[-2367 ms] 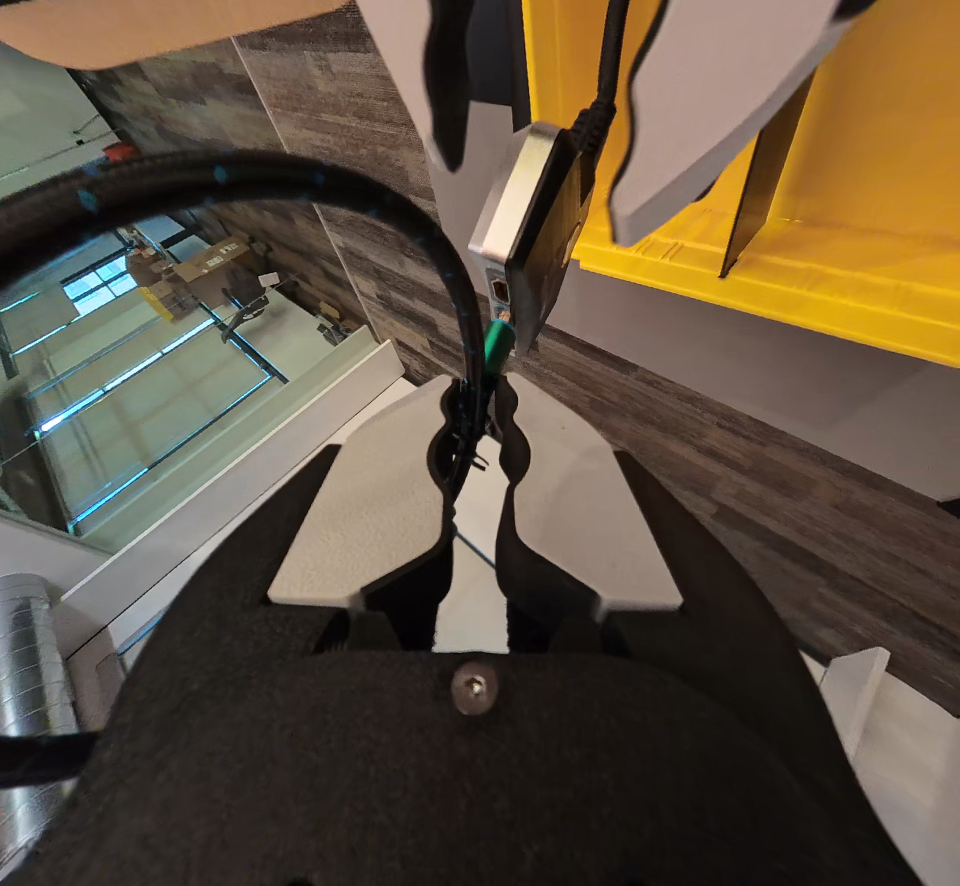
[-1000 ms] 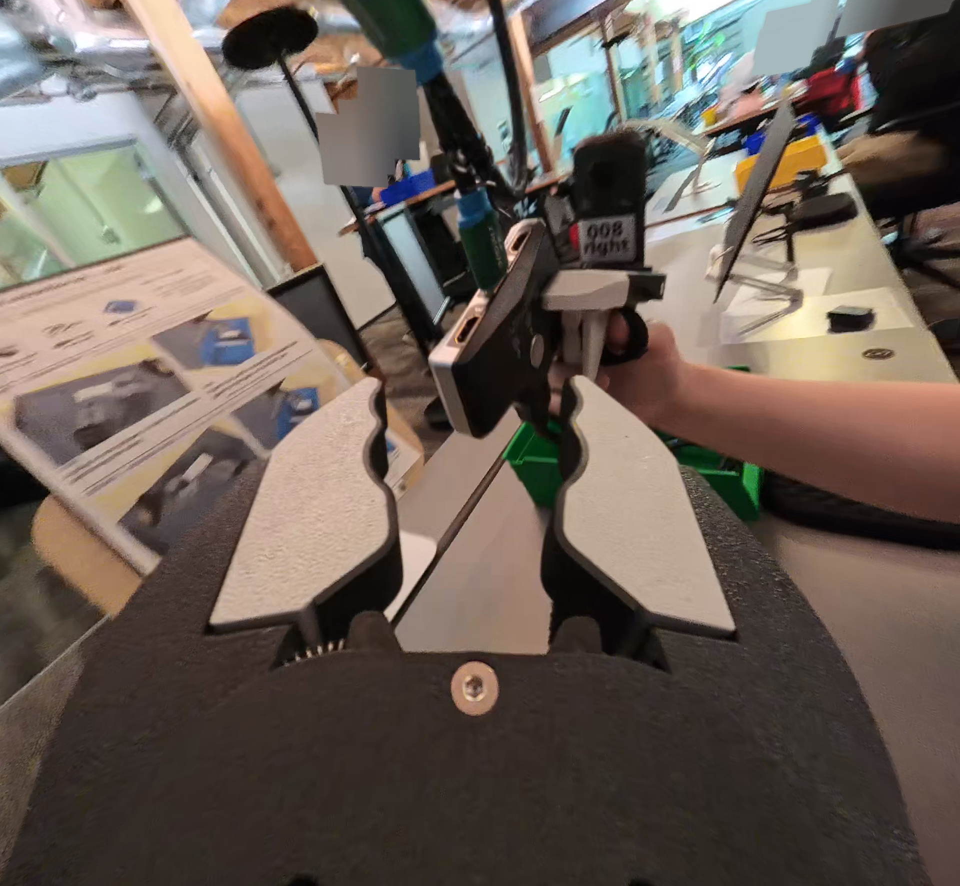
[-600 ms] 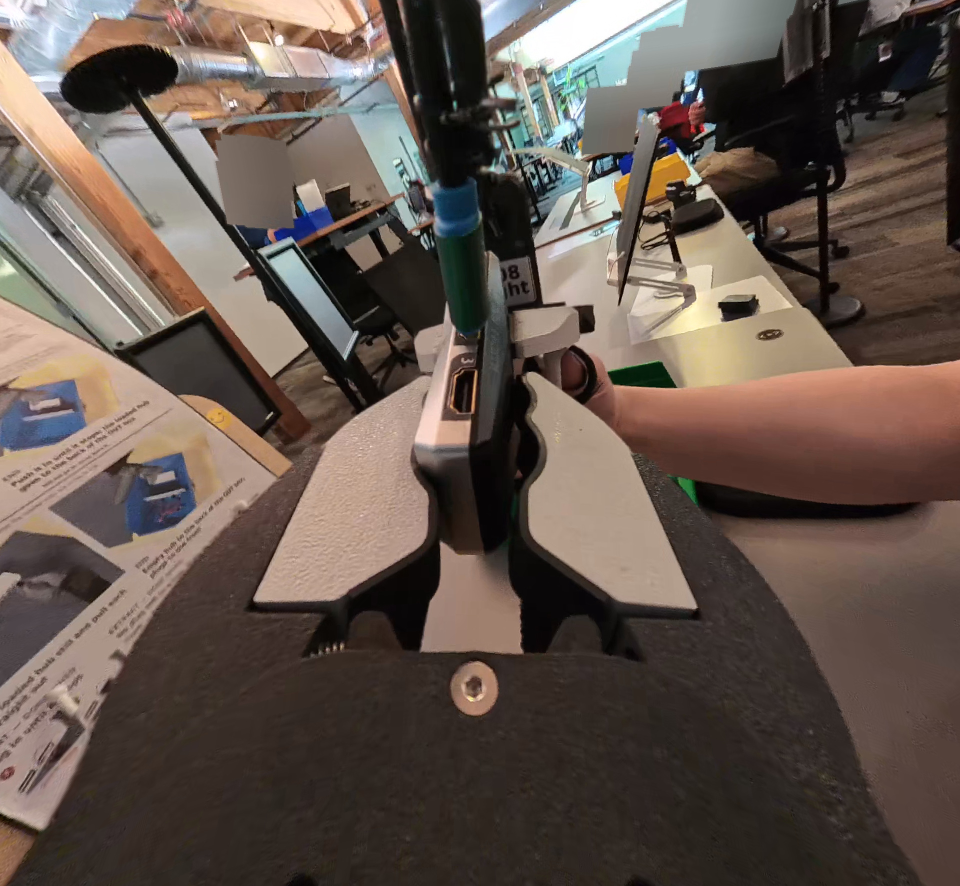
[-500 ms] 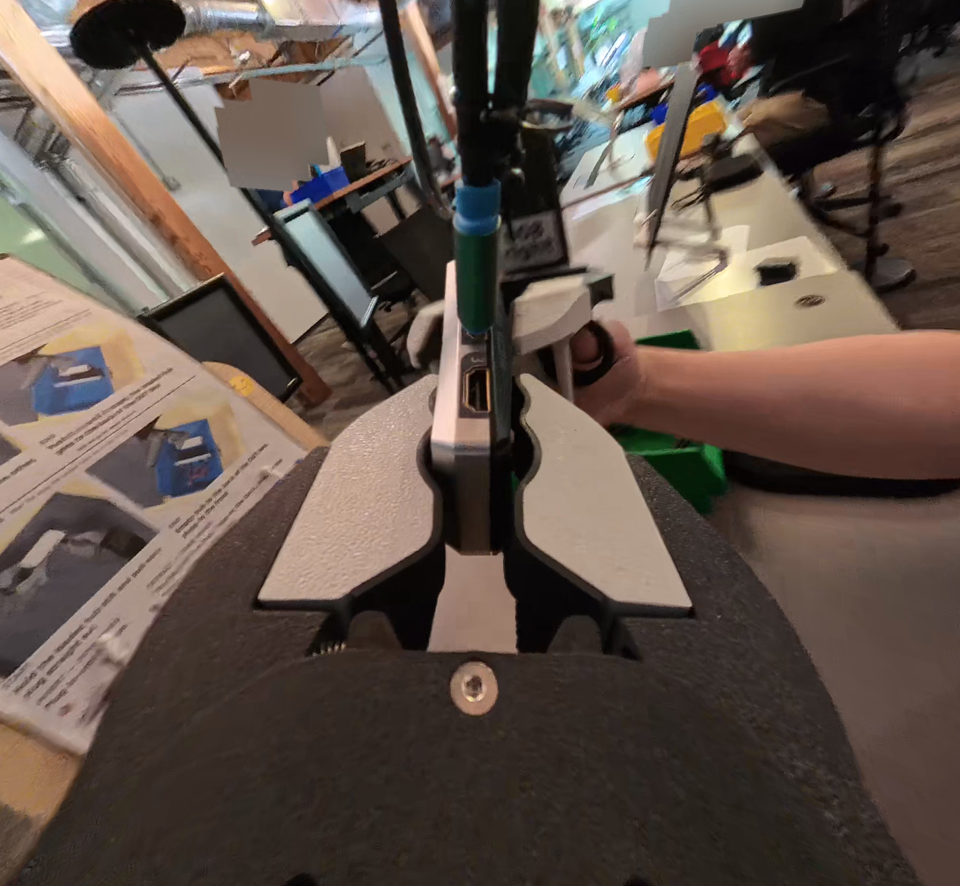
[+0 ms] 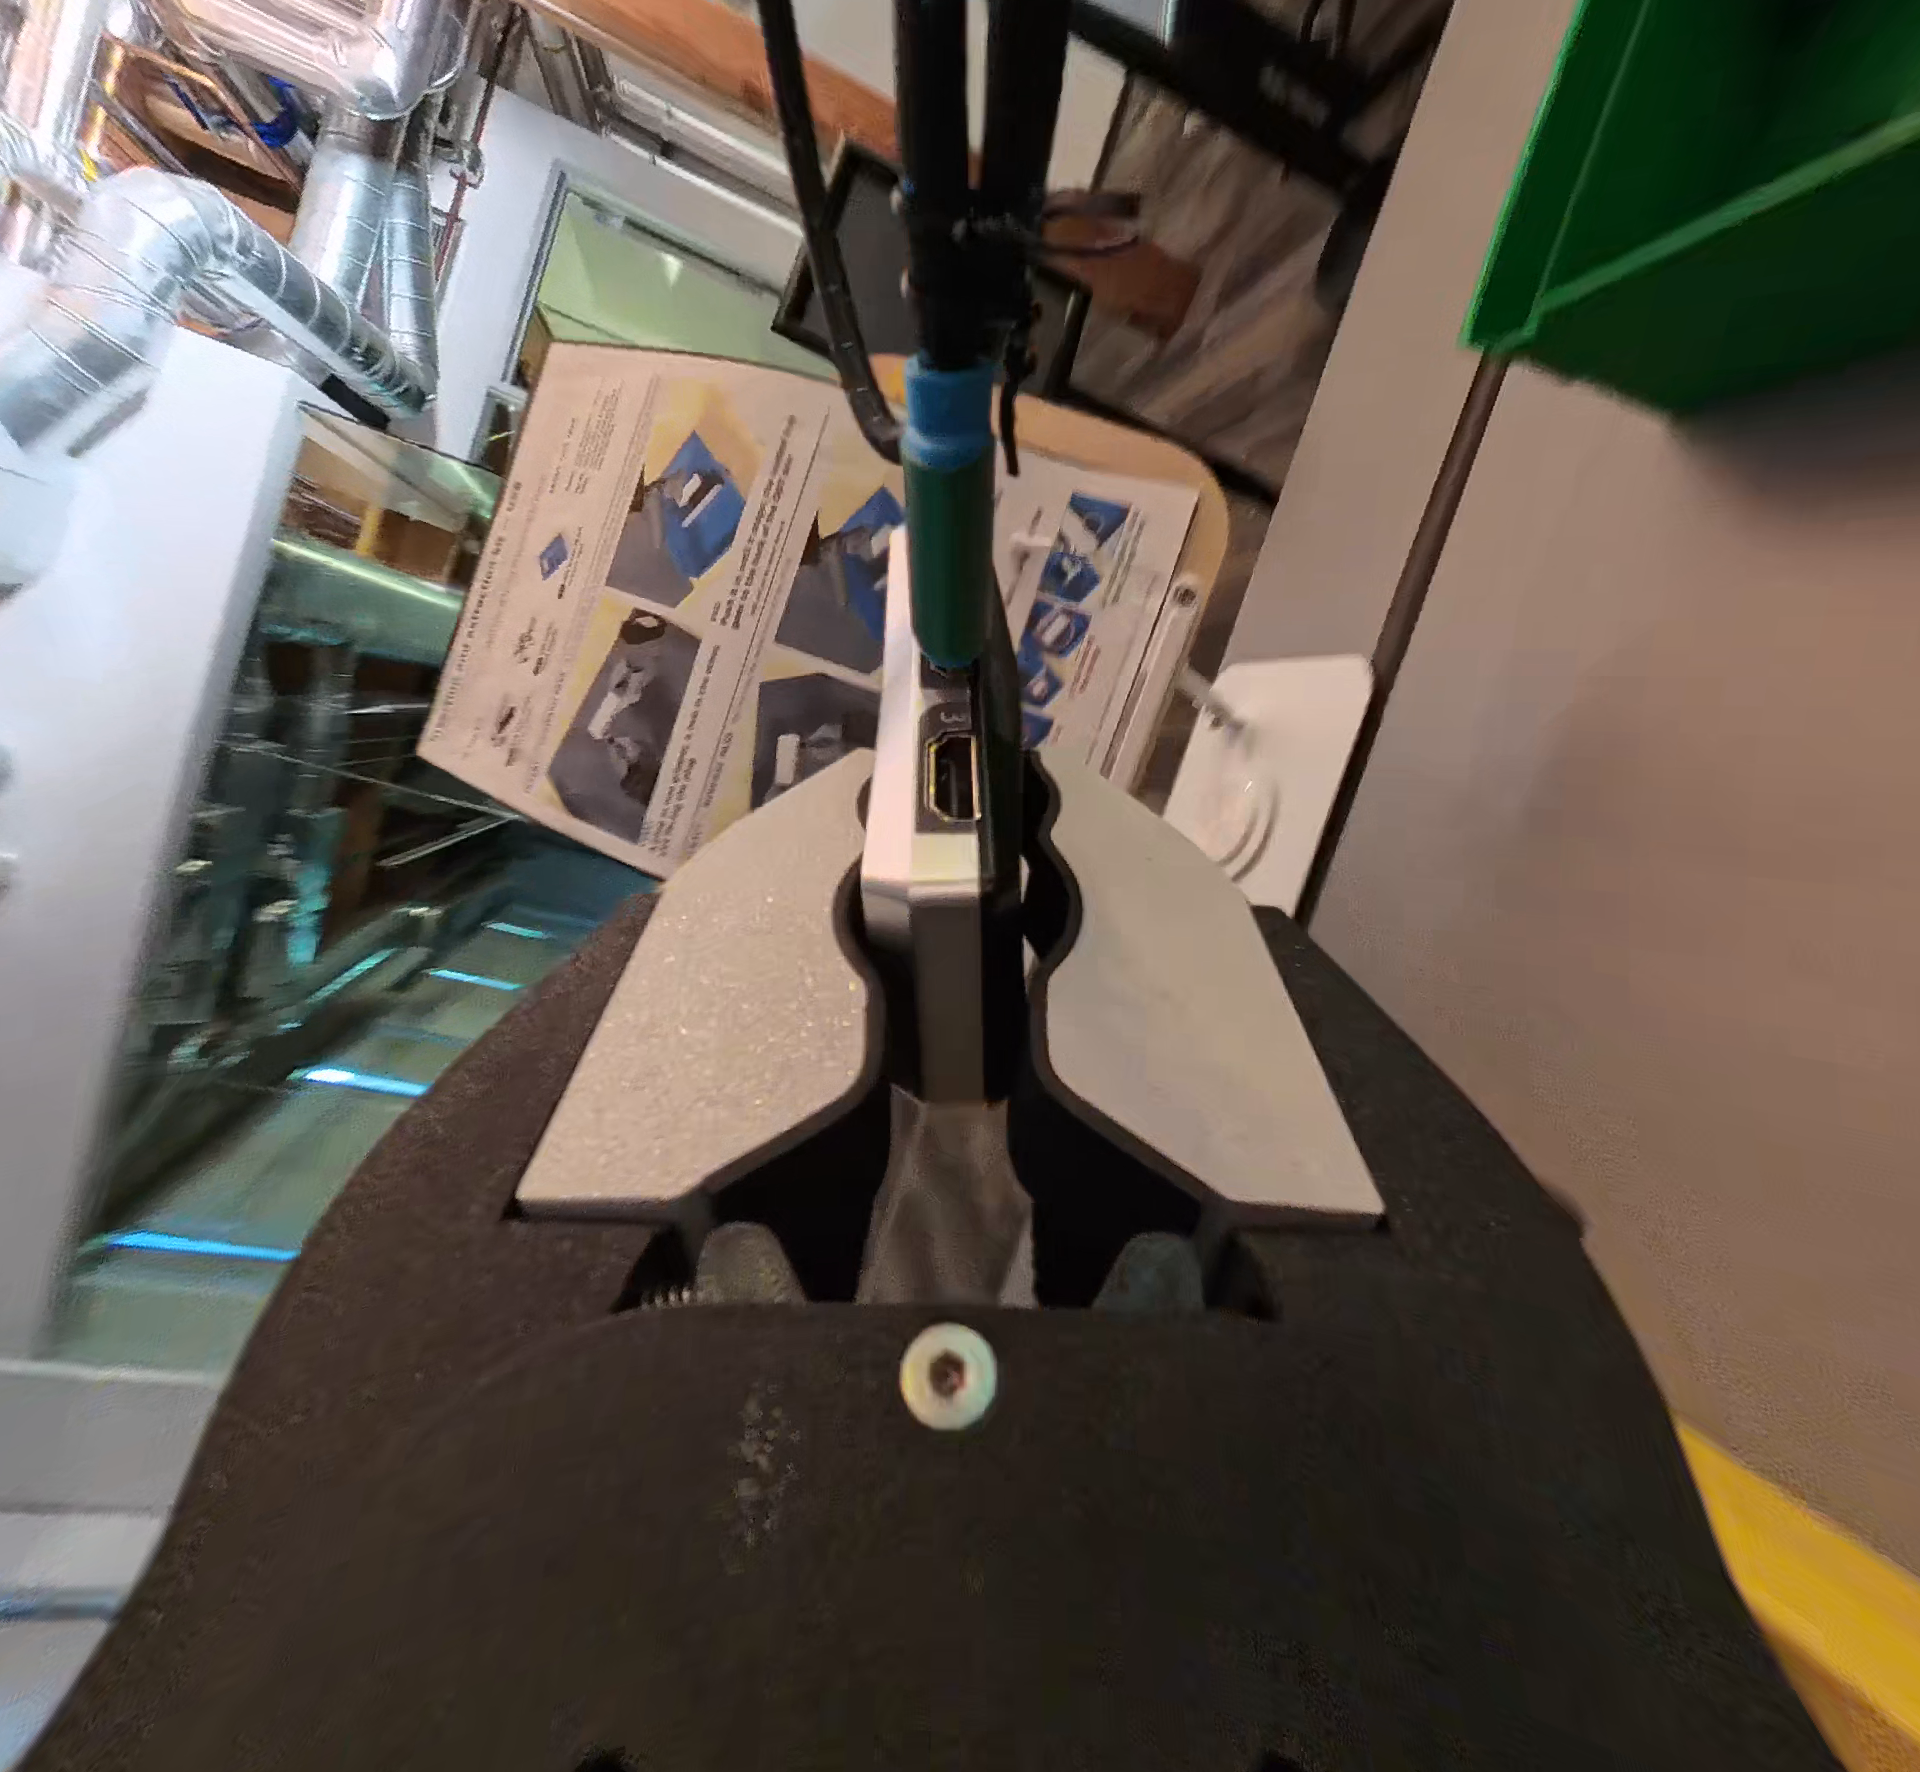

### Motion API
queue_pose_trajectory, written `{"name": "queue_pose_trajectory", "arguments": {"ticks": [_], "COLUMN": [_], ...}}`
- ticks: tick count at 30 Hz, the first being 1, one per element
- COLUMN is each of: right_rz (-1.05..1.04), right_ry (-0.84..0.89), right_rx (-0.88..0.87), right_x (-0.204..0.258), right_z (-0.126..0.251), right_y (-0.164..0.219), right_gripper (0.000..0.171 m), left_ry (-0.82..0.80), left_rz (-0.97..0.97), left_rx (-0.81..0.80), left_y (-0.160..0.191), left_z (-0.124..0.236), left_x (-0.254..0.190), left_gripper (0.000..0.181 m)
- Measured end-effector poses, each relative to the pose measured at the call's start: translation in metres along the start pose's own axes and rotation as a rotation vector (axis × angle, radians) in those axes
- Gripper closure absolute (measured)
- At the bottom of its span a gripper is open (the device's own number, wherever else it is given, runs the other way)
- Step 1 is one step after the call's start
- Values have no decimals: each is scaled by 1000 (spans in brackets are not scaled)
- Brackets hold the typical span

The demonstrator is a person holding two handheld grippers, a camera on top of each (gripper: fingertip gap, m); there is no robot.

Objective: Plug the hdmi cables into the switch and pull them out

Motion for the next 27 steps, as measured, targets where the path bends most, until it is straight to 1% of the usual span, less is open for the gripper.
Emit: {"name": "queue_pose_trajectory", "arguments": {"ticks": [2, 4, 6, 7, 9, 12, 15, 19, 23, 27], "right_rz": [-14, 1, 20, 21, 52, 112, 67, 20, 9, -56], "right_ry": [-3, 53, 144, 161, 163, 187, 118, 71, 86, 79], "right_rx": [78, 176, 270, 311, 370, 448, 544, 526, 530, 523], "right_x": [12, 12, 5, 2, -3, -13, -20, -26, -35, -40], "right_z": [-16, -40, -65, -76, -95, -112, -121, -128, -134, -136], "right_y": [-10, -10, 1, 9, 25, 45, 64, 75, 85, 89], "right_gripper": [133, 134, 134, 135, 138, 141, 141, 143, 150, 150], "left_ry": [-13, -14, -18, -20, -20, -13, -6, 6, 22, 19], "left_rz": [-75, -101, -118, -127, -144, -162, -168, -179, -184, -172], "left_rx": [40, 58, 83, 91, 96, 94, 91, 85, 94, 105], "left_y": [-2, -5, -8, -9, -13, -18, -20, -22, -28, -28], "left_z": [-5, -10, -14, -16, -19, -24, -26, -29, -33, -37], "left_x": [-7, -13, -18, -19, -23, -29, -33, -39, -43, -45], "left_gripper": [158, 158, 158, 158, 158, 156, 158, 158, 158, 158]}}
Point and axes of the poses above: each gripper's, where its closed fingertips meet, z back along the fingers, y out of its underside, x = y × z across the jaws, the point moved 8 cm from there along z, back along the fingers, and after that the axes turned 15 degrees about -z, right-handed, at the moved point
